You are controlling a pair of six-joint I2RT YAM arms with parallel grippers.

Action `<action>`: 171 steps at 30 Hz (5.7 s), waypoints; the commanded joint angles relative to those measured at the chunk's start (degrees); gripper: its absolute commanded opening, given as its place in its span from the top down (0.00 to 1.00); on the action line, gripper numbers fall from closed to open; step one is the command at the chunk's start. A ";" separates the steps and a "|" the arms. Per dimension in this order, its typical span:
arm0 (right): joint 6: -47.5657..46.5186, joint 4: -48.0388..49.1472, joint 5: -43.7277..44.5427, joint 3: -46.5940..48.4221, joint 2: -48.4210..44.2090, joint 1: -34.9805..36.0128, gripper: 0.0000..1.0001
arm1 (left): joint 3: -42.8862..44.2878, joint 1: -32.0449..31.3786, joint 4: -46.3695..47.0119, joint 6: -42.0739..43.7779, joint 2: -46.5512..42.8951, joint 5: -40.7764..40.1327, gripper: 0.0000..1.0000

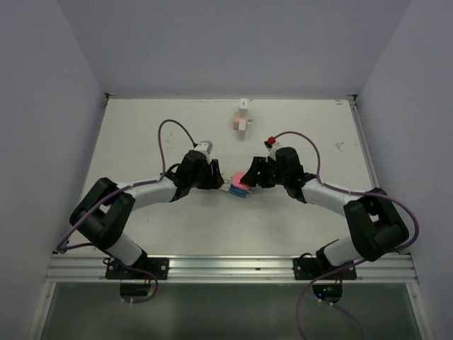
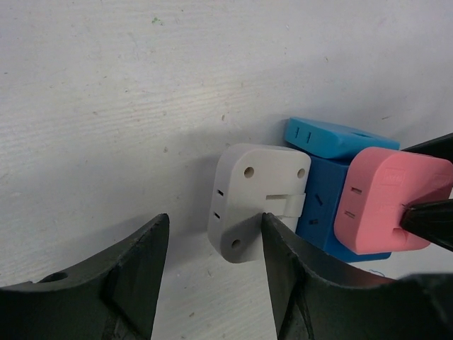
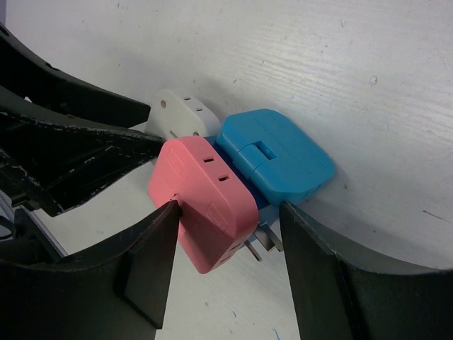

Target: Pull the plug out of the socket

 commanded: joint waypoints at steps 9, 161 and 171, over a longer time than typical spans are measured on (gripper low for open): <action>-2.41 -6.08 0.09 2.52 -0.09 -0.13 0.36 | -3.41 2.28 6.57 -2.49 -1.48 6.43 0.30; 12.08 -0.54 45.88 -8.64 -12.05 24.66 0.86 | -12.63 0.18 -1.70 -15.84 -25.77 3.26 0.03; 19.47 -0.11 45.09 -10.48 -12.31 24.31 1.00 | -14.13 -1.67 10.43 -22.18 -16.35 5.72 0.08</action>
